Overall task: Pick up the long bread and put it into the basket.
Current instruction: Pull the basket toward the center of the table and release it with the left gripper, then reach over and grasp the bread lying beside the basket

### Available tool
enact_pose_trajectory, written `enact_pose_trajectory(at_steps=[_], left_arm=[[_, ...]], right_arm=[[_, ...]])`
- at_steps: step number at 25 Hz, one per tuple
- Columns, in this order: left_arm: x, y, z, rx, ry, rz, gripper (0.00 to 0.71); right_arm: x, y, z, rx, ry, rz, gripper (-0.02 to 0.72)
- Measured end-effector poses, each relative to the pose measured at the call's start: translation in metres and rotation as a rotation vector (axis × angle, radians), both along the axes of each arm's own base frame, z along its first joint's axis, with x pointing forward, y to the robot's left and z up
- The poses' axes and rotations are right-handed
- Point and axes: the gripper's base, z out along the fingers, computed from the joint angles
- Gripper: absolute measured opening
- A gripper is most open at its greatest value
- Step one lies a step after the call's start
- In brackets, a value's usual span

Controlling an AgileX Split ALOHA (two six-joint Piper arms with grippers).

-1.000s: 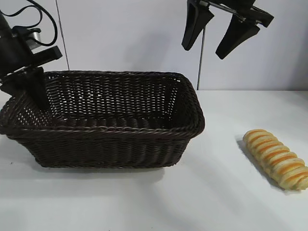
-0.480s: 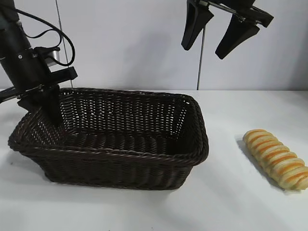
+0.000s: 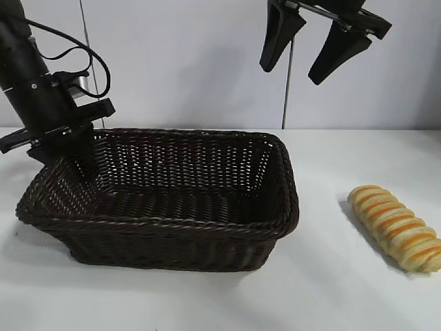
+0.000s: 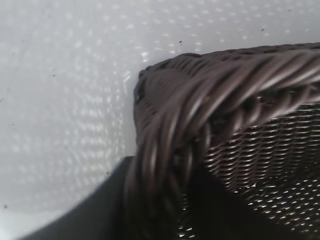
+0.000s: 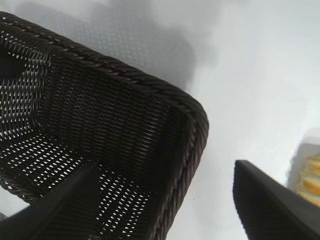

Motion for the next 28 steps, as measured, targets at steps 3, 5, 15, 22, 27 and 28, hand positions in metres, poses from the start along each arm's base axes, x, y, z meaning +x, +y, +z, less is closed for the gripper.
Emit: enact_pose_trajectory(at_steps=[3,5,15,22,27,28], left_arm=[[-0.003,0.001,0.018,0.006,-0.034,-0.010,0.538],[-0.006,0.003,0.032,0.013,-0.062,-0.015,0.540],[-0.030,0.010,0.112,-0.009,-0.207,0.047,0.540],[-0.040,0.009,0.128,-0.067,-0.204,0.208,0.540],[-0.044,0.003,0.107,-0.151,-0.149,0.296,0.540],[-0.044,0.002,0.103,-0.159,-0.144,0.309,0.540]], right_arm=[[0.000,0.000,0.000,0.000,0.000,0.000,0.537],[0.000,0.000,0.000,0.000,0.000,0.000,0.537],[-0.001,0.000,0.000,0.000,0.006,0.002,0.537],[-0.001,0.000,0.000,0.001,0.006,0.002,0.537],[-0.001,0.000,0.000,0.001,0.006,0.002,0.537],[-0.001,0.000,0.000,0.001,0.006,0.002,0.537]])
